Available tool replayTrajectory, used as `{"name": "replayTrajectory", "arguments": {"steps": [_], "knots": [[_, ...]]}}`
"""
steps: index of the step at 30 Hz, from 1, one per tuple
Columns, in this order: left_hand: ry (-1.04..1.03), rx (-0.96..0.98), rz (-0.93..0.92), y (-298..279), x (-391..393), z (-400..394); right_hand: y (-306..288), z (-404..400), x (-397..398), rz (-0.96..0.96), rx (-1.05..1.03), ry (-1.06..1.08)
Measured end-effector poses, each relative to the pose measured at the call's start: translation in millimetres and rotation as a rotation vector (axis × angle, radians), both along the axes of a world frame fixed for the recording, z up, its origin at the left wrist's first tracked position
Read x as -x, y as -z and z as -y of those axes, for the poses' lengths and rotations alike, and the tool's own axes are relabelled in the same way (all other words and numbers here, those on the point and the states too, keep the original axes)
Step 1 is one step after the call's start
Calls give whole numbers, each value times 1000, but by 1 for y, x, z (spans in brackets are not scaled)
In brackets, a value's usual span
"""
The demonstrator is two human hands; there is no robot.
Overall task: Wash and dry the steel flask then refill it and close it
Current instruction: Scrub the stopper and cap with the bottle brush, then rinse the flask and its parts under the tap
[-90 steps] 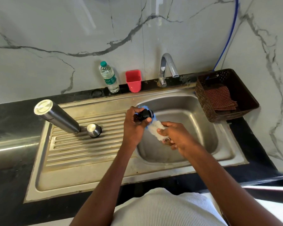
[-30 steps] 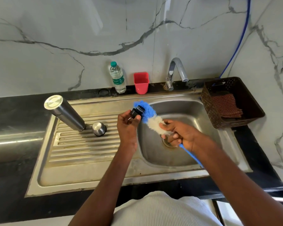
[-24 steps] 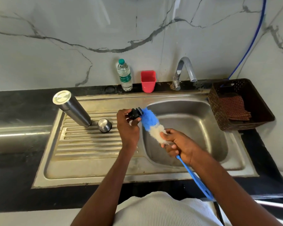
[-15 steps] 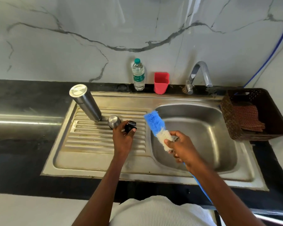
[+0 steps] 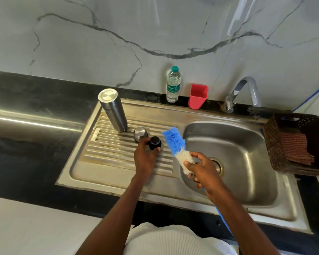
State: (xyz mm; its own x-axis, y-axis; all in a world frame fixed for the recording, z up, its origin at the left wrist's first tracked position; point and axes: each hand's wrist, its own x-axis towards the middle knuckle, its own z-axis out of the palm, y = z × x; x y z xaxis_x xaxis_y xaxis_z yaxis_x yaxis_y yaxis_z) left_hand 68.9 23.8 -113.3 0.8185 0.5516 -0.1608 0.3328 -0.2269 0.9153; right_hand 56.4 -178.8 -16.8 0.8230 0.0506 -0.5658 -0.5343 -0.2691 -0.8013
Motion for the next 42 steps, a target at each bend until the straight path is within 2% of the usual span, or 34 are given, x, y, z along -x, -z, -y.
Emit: {"name": "replayTrajectory", "arguments": {"steps": [3, 5, 9, 12, 16, 20, 22, 25, 29, 32, 37, 42], "knots": [[36, -38, -53, 6, -6, 2, 10, 7, -2, 4, 21, 65], [59, -136, -48, 14, -6, 4, 14, 15, -2, 15, 1, 130], [70, -256, -49, 24, -7, 2, 8, 37, -8, 25, -191, 257], [35, -343, -45, 19, -10, 5, 2, 57, -17, 25, -272, 266], [12, -488, 112, -9, -4, 23, -7, 79, -27, -17, -248, 259], [120, -455, 260, -19, -13, 41, -14, 95, -37, -95, -243, 160], [185, -438, 266, -22, -18, 50, -9, 102, -40, 5, -267, 82], [277, -439, 212, -23, -25, 63, 0, 107, -43, 224, -189, 4], [411, -449, 63, -24, -49, 65, -23, 102, -63, 508, 188, -94], [555, -543, -83, -31, -82, 60, -59, 95, -86, 666, 491, -72], [724, -753, -321, -44, -138, 50, -111, 72, -147, 818, 471, 83], [872, -935, -490, -34, -172, 39, -145, 37, -211, 972, 543, 161]]}}
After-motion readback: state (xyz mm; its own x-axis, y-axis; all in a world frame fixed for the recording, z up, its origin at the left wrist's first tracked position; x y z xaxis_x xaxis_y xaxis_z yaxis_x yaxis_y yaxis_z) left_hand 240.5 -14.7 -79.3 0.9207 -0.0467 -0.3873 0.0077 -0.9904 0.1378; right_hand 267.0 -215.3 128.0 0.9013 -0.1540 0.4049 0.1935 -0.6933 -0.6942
